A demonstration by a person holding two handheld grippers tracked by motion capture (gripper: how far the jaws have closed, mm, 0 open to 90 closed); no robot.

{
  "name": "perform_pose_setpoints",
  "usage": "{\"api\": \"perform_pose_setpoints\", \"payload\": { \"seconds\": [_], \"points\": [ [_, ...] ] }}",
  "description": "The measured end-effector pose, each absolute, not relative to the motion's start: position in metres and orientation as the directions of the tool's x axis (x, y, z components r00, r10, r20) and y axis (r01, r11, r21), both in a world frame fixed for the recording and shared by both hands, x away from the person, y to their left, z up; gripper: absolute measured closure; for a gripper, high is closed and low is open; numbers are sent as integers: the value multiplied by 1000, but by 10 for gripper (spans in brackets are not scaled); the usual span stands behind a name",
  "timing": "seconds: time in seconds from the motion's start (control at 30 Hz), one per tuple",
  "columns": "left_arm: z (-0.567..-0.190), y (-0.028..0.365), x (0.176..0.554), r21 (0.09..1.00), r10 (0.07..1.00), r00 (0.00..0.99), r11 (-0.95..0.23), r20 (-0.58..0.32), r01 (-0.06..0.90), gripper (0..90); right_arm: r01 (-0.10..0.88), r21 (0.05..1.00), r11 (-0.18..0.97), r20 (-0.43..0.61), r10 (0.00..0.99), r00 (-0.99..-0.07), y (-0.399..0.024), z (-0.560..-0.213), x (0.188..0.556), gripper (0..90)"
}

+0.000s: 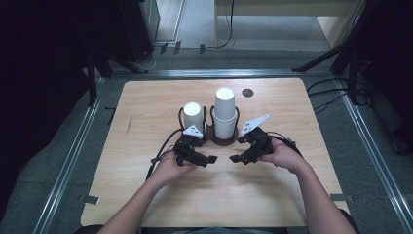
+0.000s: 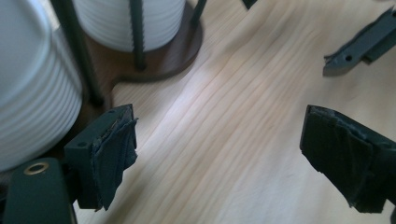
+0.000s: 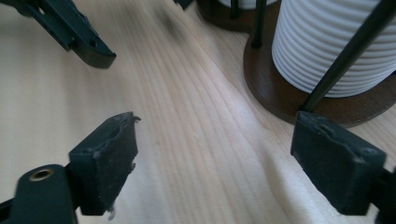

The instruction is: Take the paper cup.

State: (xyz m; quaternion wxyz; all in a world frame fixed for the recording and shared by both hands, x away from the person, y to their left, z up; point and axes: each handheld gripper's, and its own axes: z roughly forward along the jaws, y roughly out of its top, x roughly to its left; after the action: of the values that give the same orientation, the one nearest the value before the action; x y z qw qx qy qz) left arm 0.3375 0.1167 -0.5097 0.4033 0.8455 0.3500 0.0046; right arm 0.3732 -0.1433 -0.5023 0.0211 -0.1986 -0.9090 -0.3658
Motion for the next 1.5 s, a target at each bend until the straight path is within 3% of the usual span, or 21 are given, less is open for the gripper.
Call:
{"api": "perform_pose_setpoints", "payload": {
  "seconds": [0.13,0.23,0.43,0.5,0.8,0.87,1.2,1.5],
  "points": [
    [-507,112,339,669,620,744,-447,-247,594,150,430,661,615,223,386,-895,-150,-496,377,140],
    [-506,107,337,659,623,756,-486,-200,574,219,438,670,600,235,388,-891,-153,-493,377,219],
    [-503,100,335,662,599,773,-497,-206,562,223,431,682,591,214,402,-890,-155,-489,369,233],
    [-501,100,336,665,594,781,-508,-191,548,224,429,682,592,212,401,-891,-157,-489,369,294],
    [-492,99,340,677,587,791,-513,-171,527,261,442,680,585,197,435,-879,-165,-491,365,300],
    [-492,98,340,679,583,796,-518,-166,520,313,441,681,585,169,460,-872,-166,-491,363,286],
    [-488,91,342,687,557,814,-526,-167,501,335,458,692,558,187,475,-860,-171,-486,362,282],
    [-485,91,343,700,563,808,-507,-173,503,395,443,685,578,158,475,-865,-172,-483,363,346]
  ]
}}
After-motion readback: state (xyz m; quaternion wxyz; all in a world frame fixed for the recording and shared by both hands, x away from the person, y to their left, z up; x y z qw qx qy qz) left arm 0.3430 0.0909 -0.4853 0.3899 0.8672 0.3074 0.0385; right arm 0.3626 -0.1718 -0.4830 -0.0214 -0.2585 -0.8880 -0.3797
